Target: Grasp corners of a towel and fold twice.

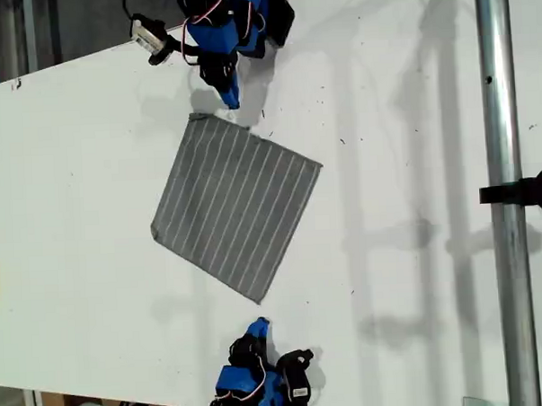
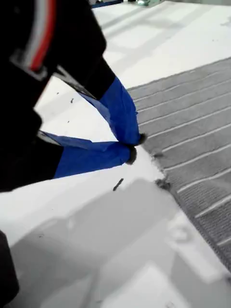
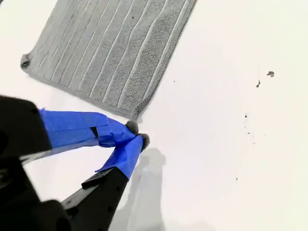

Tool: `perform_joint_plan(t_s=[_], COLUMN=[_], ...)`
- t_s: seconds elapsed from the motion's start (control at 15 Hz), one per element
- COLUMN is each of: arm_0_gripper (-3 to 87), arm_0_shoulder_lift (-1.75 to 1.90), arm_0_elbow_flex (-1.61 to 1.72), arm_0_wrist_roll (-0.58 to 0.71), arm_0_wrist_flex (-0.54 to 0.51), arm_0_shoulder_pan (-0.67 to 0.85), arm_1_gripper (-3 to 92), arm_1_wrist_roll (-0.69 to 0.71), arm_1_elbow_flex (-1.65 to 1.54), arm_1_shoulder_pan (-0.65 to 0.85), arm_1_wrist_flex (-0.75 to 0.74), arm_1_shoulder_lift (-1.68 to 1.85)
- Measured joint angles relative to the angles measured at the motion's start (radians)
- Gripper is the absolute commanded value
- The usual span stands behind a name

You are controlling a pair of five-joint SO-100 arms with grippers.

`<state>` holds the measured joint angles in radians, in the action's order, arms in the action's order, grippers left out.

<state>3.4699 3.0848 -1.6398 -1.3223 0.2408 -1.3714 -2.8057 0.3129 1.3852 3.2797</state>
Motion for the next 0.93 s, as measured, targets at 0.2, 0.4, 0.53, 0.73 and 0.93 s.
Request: perform_joint_plan(t_s=[0.2, 0.4, 0.53, 0.73, 0.93], arm_0_gripper=[-2.9, -2.9, -2.9, -2.9, -2.9], arm_0_shoulder_lift=[-0.023, -0.259, -0.486, -0.761, -1.032], arm_0_elbow_flex=[-0.104, -0.354, -0.557, -0.824, -1.108], arm_0_wrist_roll=[0.063, 0.169, 0.255, 0.353, 0.408], arm_0_wrist_flex=[-0.021, -0.040, -0.037, -0.054, -0.152], arm_0_shoulder_pan=[0.025, 0.074, 0.104, 0.132, 0.135], arm_1_gripper=[-0.3, -0.3, -0.3, -0.3, -0.3], arm_1_wrist_roll=[0.074, 0.152, 0.204, 0.284, 0.353], arm_1_elbow_flex=[0.161, 0.364, 0.540, 0.851, 1.206], arm_1_shoulder_pan=[-0.023, -0.052, -0.083, -0.163, -0.245], arm_1_wrist_flex=[-0.074, -0.184, -0.210, -0.201, -0.071], arm_1_shoulder_lift=[-0.229, -0.546, -0.762, -1.089, -1.402])
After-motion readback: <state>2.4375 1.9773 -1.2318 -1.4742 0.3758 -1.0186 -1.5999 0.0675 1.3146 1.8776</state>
